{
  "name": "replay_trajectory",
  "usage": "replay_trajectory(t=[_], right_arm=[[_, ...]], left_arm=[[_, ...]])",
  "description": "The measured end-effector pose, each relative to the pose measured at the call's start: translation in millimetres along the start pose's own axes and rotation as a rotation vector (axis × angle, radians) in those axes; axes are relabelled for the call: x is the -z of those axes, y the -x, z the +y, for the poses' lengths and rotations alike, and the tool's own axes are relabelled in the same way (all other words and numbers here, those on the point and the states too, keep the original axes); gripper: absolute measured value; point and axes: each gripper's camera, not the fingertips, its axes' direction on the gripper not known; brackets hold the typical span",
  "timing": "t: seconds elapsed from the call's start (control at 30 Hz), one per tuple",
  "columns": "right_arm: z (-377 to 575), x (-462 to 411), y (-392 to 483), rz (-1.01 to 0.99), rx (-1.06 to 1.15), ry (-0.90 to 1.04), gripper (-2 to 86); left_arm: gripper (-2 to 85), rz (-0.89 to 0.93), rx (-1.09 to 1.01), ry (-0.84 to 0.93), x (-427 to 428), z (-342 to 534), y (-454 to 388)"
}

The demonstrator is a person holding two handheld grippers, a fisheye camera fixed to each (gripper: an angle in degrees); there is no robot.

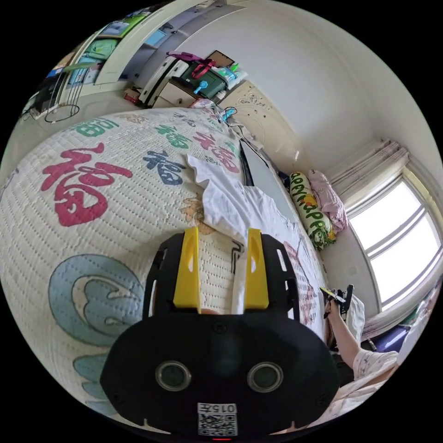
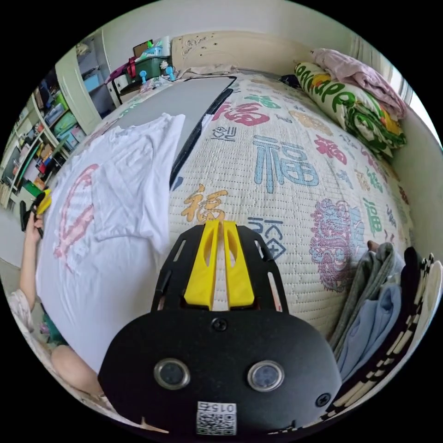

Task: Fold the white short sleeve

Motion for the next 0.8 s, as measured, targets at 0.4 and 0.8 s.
replay_trajectory(t=[0.4,0.8], right_arm=[[-31.2,-29.3,117.7,-0.329,0.363,-0.047,4.6],[-98.9,-237.8,356.6,-0.518,0.558,0.117,7.9]], left_arm=[[-0.4,0.301,0.000,-0.056,-16.1,48.5,119.0],[-0.5,0.427,-0.052,0.016,-36.9,61.1,157.3]])
